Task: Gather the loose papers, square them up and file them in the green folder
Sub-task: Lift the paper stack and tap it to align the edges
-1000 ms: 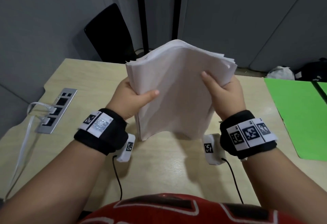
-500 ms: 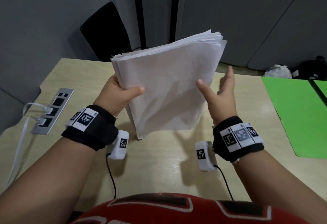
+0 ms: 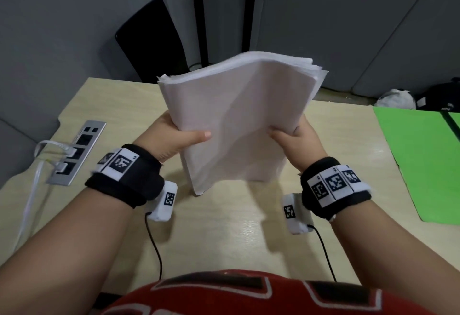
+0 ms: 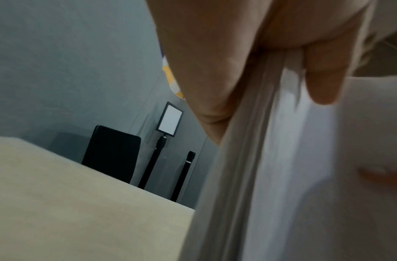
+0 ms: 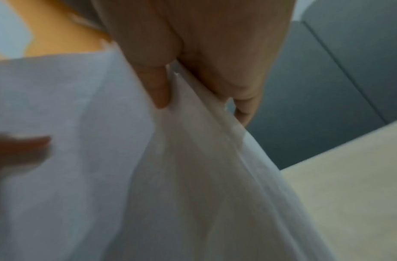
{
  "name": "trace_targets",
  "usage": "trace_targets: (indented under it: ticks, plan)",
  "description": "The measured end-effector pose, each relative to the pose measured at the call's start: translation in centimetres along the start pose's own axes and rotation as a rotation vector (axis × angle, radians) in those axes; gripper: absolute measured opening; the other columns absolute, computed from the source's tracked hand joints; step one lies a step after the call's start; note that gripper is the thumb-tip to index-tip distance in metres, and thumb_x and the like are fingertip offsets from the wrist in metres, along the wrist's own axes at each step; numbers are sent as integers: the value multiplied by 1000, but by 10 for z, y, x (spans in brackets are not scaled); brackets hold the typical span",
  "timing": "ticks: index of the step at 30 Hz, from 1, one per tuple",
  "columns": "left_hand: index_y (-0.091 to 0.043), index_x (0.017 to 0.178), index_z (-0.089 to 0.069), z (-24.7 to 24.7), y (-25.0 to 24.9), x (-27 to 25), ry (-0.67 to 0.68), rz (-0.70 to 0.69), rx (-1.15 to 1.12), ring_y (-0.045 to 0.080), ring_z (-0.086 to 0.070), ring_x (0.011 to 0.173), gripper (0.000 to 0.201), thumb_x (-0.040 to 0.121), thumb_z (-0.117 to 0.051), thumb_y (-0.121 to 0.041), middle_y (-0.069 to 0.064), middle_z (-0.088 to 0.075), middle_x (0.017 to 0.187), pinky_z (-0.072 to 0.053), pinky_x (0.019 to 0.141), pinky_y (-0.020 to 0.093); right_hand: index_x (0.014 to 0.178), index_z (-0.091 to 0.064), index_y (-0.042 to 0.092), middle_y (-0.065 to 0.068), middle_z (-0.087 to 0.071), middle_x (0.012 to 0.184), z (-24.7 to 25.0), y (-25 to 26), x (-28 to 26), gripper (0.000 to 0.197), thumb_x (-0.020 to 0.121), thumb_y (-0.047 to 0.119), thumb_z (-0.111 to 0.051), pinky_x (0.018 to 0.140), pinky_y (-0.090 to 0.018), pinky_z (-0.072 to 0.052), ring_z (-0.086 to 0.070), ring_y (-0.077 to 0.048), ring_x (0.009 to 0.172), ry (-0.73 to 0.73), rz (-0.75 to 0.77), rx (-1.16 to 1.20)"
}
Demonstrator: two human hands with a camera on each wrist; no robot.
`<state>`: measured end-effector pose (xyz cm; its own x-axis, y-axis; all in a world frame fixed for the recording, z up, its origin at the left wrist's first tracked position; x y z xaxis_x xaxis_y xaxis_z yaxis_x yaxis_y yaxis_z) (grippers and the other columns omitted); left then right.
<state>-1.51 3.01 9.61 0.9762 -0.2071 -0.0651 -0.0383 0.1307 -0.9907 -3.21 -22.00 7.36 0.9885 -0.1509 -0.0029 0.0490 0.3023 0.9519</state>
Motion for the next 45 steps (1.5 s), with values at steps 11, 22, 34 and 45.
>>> trace_targets:
  ticks: [11, 22, 34, 45]
  plan:
    - [-11, 113, -65, -17, 6, -2, -123, 26, 205, 0, -68, 90, 56, 61, -82, -25, -11, -70, 99, -55, 81, 27, 113, -64, 18, -4, -70, 109, -6, 11, -8, 28, 86, 22, -59, 94, -49, -53, -66, -22, 102, -54, -48, 152]
    - [-27, 116, -68, 3, -27, 11, -205, -278, 770, 25, -63, 94, 44, 86, -49, 0, 3, -66, 89, -38, 74, 25, 146, -24, 15, -3, -27, 151, 26, 27, 0, 93, 72, 26, -79, 116, -29, -27, -31, -16, 139, -432, 215, -199]
    - [-32, 121, -55, 25, -13, 22, -336, -299, 916, 25, -54, 118, 49, 74, -68, -37, 2, -61, 123, -42, 99, 41, 76, -69, 19, 4, -70, 74, 25, 18, 3, 8, 83, 16, -71, 64, -27, -53, -65, -13, 67, -85, 14, -3]
    - [-22, 120, -57, 43, 39, 18, -294, 69, -86, 18, -66, 110, 44, 80, -69, -8, -1, -71, 115, -47, 102, 43, 79, -68, 13, 8, -72, 64, 35, 4, 1, 16, 85, -1, -63, 65, -24, -56, -68, -12, 65, -195, -90, 371]
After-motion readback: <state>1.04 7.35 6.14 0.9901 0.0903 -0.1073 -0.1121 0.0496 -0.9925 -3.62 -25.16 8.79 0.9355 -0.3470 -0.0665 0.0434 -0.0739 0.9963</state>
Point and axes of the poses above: each hand's wrist, its own x-axis towards the middle knuckle, its own z-axis out of the back of the hand, y = z × x, the point moved 1 cm from there along x, towards the middle knuckle
